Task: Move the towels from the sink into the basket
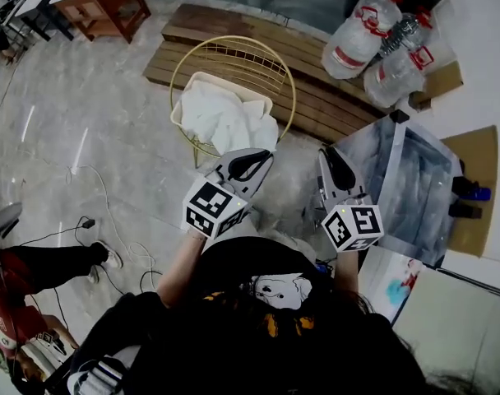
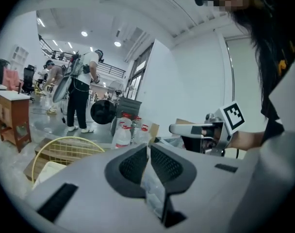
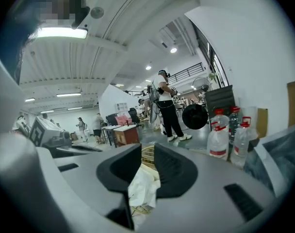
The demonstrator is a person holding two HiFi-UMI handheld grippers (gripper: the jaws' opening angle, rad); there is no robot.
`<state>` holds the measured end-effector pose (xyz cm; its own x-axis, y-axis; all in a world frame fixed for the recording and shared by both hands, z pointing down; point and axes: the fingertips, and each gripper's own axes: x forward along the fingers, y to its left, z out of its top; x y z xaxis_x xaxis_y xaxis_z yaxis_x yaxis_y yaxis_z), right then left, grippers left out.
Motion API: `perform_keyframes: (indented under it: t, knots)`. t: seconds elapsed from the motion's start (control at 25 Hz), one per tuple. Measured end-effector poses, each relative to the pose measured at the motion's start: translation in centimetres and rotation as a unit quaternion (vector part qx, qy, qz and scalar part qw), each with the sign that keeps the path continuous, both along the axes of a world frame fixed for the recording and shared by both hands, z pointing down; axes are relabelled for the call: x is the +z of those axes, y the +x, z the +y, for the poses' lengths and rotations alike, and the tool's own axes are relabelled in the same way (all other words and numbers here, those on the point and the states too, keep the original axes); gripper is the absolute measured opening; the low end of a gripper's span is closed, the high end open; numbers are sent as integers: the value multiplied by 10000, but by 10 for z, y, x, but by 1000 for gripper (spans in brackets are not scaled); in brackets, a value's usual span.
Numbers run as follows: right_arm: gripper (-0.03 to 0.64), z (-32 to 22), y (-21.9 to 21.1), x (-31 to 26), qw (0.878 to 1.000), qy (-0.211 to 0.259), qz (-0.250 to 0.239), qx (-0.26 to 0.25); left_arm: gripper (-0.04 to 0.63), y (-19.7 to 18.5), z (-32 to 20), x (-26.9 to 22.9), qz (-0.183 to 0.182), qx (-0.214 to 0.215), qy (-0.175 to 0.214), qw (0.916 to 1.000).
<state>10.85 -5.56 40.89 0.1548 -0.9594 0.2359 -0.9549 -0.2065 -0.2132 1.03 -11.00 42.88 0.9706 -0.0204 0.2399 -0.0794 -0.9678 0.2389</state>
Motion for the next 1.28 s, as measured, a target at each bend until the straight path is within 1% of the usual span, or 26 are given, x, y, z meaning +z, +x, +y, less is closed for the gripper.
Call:
perform_keyframes:
  t: [0.2,0.36,0.52,0.72,1.0,1.16,1.28]
  knots:
    - [63,69,20,-4,9988,45,125,464,29,32,57,-5,74,507,58,9987]
    - [36,133,32,-5,9961,52,19,877,29,49,107,-14,62,808,128,9966]
    - [20,193,38,-4,9932,18,-21,1167,29,56,160,-22,88,1044,146,9944]
    - [9,260,44,0,9894,-48,148,1446,29,60,221,-21,13,1353,247,9905]
    - [6,329,51,15,9844,-269,157,1729,29,56,279,-16,-162,1678,255,9854]
    - [6,360,59,20,9799,-176,165,1981,29,61,304,-11,-151,1827,283,9826]
    - [6,372,62,19,9773,-181,188,2102,29,66,313,-13,-114,1930,277,9807]
